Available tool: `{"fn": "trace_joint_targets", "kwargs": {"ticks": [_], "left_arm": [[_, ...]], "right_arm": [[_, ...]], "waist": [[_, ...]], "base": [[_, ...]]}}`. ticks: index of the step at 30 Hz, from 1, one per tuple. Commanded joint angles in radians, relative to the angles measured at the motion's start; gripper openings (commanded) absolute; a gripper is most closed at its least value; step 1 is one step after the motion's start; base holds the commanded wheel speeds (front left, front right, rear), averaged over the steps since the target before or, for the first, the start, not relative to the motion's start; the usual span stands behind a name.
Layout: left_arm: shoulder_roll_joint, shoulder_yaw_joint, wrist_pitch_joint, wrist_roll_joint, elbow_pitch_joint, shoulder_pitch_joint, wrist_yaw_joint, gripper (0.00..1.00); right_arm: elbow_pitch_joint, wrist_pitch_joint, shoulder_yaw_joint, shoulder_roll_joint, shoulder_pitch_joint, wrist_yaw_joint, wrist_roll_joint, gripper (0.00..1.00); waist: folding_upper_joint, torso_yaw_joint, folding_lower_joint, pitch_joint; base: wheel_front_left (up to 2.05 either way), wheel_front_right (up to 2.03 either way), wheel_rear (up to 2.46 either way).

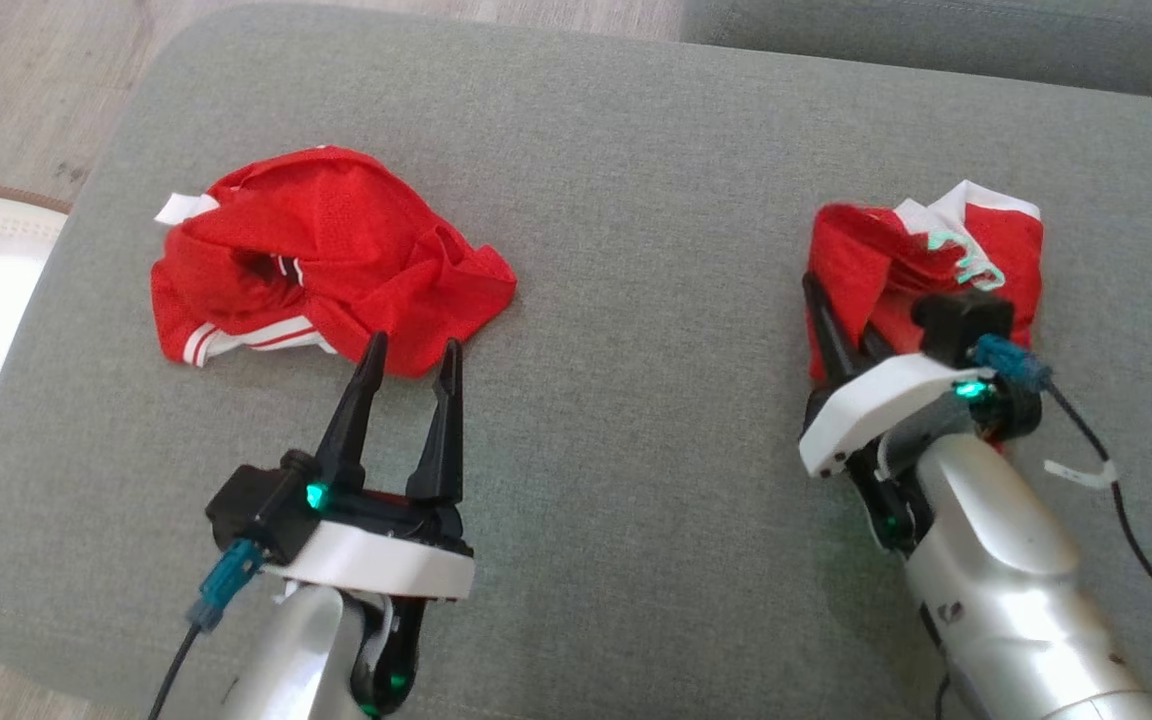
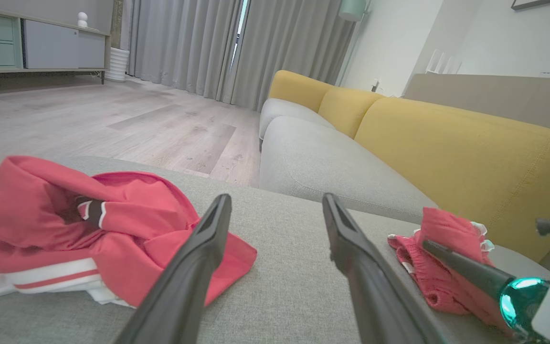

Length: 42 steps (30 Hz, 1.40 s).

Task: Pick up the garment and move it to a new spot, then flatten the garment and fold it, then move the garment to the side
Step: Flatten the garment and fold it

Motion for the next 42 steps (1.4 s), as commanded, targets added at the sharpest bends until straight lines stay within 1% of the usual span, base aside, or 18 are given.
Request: {"fn": "trace_joint_targets", "kwargs": {"ticks": [1, 4, 7, 8, 9, 10, 15, 18, 21, 24, 27, 31, 36, 40, 42], "left_arm": [[0.007, 0.03, -0.005, -0.004, -0.027, -0.012, -0.004, 1.0], [0.007, 0.032, -0.005, -0.005, -0.026, -0.015, -0.002, 1.0], [0.007, 0.043, -0.005, -0.002, -0.026, -0.013, 0.0, 1.0], [0.007, 0.046, -0.005, -0.001, -0.025, -0.012, 0.0, 1.0], [0.007, 0.054, -0.005, 0.002, -0.023, -0.011, 0.0, 1.0], [0.007, 0.058, -0.005, 0.004, -0.022, -0.01, 0.0, 1.0], [0.007, 0.082, -0.005, 0.013, -0.025, -0.014, -0.001, 1.0], [0.007, 0.094, -0.005, 0.017, -0.028, -0.015, -0.001, 1.0], [0.007, 0.101, -0.005, 0.02, -0.03, -0.016, -0.002, 1.0], [0.007, 0.111, -0.005, 0.024, -0.035, -0.016, -0.002, 1.0], [0.007, 0.116, -0.005, 0.029, -0.042, -0.016, -0.003, 1.0], [0.007, 0.123, -0.005, 0.034, -0.055, -0.019, -0.004, 1.0], [0.007, 0.126, -0.005, 0.041, -0.068, -0.021, -0.004, 1.0], [0.007, 0.124, -0.005, 0.044, -0.073, -0.025, -0.005, 1.0], [0.007, 0.122, -0.005, 0.045, -0.076, -0.024, -0.005, 1.0]], "right_arm": [[-0.006, -0.016, 0.03, 0.006, -0.042, -0.001, -0.014, 1.0], [0.02, -0.027, 0.072, 0.006, -0.043, -0.001, -0.006, 1.0], [0.016, -0.037, 0.141, 0.006, -0.041, -0.001, 0.019, 1.0], [0.009, -0.038, 0.166, 0.006, -0.039, -0.001, 0.035, 1.0], [-0.011, -0.036, 0.219, 0.006, -0.032, -0.001, 0.07, 1.0], [-0.022, -0.035, 0.247, 0.006, -0.028, -0.001, 0.083, 1.0], [-0.094, -0.024, 0.357, 0.006, -0.007, -0.001, 0.154, 1.0], [-0.147, -0.027, 0.398, 0.006, 0.006, -0.001, 0.18, 1.0], [-0.18, -0.037, 0.397, 0.006, 0.015, -0.001, 0.19, 1.0], [-0.233, -0.053, 0.368, -0.009, 0.028, -0.001, 0.188, 1.0], [-0.292, -0.067, 0.309, -0.038, 0.052, -0.001, 0.17, 1.0], [-0.372, -0.079, 0.193, -0.084, 0.102, -0.001, 0.117, 1.0], [-0.458, -0.084, 0.025, -0.124, 0.182, -0.001, 0.04, 1.0], [-0.499, -0.089, -0.103, -0.129, 0.244, -0.001, -0.057, 1.0], [-0.517, -0.094, -0.155, -0.111, 0.274, -0.001, -0.1, 1.0]], "waist": [[0.0, -0.002, 0.0, -0.001], [0.0, -0.01, 0.0, -0.004], [0.0, -0.028, 0.0, -0.007], [0.0, -0.034, 0.0, -0.008], [0.0, -0.051, 0.0, -0.013], [0.0, -0.06, 0.0, -0.016], [0.0, -0.107, 0.0, -0.035], [0.0, -0.135, 0.0, -0.047], [0.0, -0.153, 0.0, -0.054], [0.0, -0.179, 0.0, -0.064], [0.0, -0.198, 0.0, -0.07], [0.0, -0.219, 0.0, -0.074], [0.0, -0.24, 0.0, -0.071], [0.0, -0.249, 0.0, -0.067], [0.0, -0.254, 0.0, -0.065]], "base": [[0.0, 0.0, 0.0], [0.0, 0.0, 0.0], [0.0, 0.0, 0.0], [0.0, 0.0, 0.0], [0.0, 0.0, 0.0], [0.0, 0.0, 0.0], [0.0, 0.0, 0.0], [0.0, 0.0, 0.0], [0.0, 0.0, 0.0], [0.0, 0.0, 0.0], [0.0, 0.0, 0.0], [0.0, 0.0, 0.0], [0.0, 0.0, 0.0], [0.0, 0.0, 0.0], [0.0, 0.0, 0.0]]}}
